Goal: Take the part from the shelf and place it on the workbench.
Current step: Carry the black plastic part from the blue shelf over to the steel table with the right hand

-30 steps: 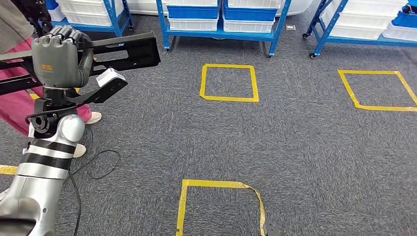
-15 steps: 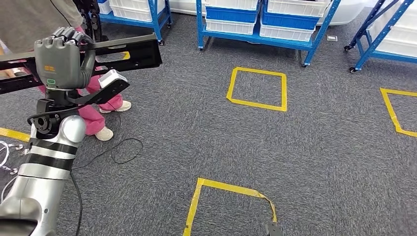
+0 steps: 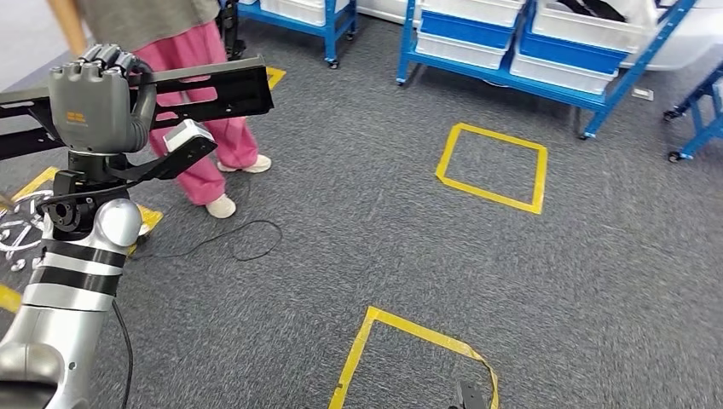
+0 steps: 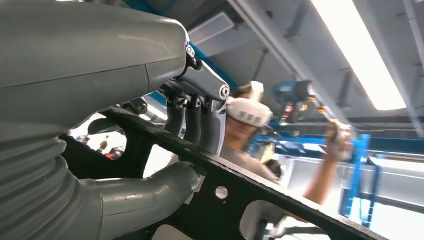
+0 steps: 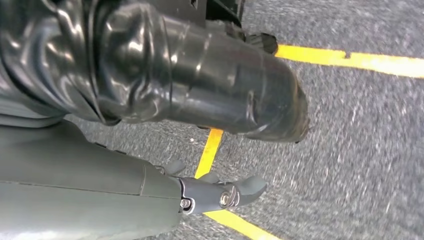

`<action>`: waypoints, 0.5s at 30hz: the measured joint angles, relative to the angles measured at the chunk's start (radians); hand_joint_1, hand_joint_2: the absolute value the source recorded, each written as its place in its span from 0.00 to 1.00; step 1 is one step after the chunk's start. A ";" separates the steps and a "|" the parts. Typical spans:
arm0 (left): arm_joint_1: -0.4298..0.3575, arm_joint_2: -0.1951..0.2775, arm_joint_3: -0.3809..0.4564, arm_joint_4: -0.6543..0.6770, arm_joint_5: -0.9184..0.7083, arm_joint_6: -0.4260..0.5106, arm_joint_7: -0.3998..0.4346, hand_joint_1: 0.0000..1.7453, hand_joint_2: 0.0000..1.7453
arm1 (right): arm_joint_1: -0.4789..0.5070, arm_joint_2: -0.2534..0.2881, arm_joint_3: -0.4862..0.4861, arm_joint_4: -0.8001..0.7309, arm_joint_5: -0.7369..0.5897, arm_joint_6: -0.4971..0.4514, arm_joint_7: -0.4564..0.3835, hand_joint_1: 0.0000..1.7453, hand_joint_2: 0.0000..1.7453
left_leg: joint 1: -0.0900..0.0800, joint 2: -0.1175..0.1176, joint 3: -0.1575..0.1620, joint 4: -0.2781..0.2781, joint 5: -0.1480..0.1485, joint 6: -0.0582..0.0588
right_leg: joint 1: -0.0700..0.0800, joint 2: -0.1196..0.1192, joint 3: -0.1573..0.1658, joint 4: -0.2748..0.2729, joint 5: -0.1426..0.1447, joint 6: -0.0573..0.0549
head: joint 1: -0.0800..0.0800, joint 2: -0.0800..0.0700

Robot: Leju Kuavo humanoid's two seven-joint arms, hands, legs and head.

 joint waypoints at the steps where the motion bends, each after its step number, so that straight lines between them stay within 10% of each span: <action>1: -0.002 0.000 0.000 0.000 -0.001 0.000 0.000 1.00 1.00 | -0.001 0.000 0.000 0.000 0.000 0.000 0.000 0.00 0.00 | 0.002 -0.013 -0.001 -0.002 0.003 0.007 | -0.002 0.030 -0.016 0.033 -0.018 0.000 | 0.001 0.000; 3: -0.005 -0.004 -0.001 -0.001 -0.002 0.000 -0.001 1.00 1.00 | 0.000 0.000 0.000 0.000 0.000 0.000 0.000 0.00 0.00 | 0.004 -0.037 -0.003 -0.004 0.007 0.017 | -0.005 0.094 -0.076 0.152 -0.068 -0.008 | 0.002 0.000; 6: -0.003 -0.008 -0.003 0.000 -0.002 0.000 -0.001 1.00 1.00 | 0.004 0.000 0.000 0.000 0.000 0.000 0.000 0.00 0.00 | 0.002 -0.083 -0.007 -0.004 0.010 0.023 | -0.004 0.115 -0.160 0.299 -0.106 -0.006 | 0.003 0.000; 9: -0.003 -0.008 -0.003 0.000 -0.005 0.000 -0.001 1.00 1.00 | 0.003 -0.001 0.000 0.000 0.004 -0.002 0.000 0.00 0.00 | 0.003 -0.129 -0.008 -0.004 0.015 0.020 | -0.007 0.147 -0.095 0.135 -0.026 0.012 | 0.003 0.000; 12: -0.004 -0.007 -0.003 0.000 -0.010 -0.001 0.002 1.00 1.00 | 0.003 -0.004 -0.001 0.000 0.010 -0.013 0.004 0.00 0.00 | 0.002 -0.165 -0.014 -0.002 0.023 0.008 | -0.009 0.204 -0.029 0.003 0.026 0.006 | 0.002 0.000; 15: -0.005 -0.002 -0.001 -0.001 -0.011 -0.002 0.005 1.00 1.00 | 0.003 -0.003 -0.002 0.000 0.042 -0.056 0.042 0.00 0.00 | 0.002 -0.177 -0.024 -0.003 0.029 -0.010 | -0.011 0.168 -0.023 -0.003 0.036 -0.009 | 0.000 0.000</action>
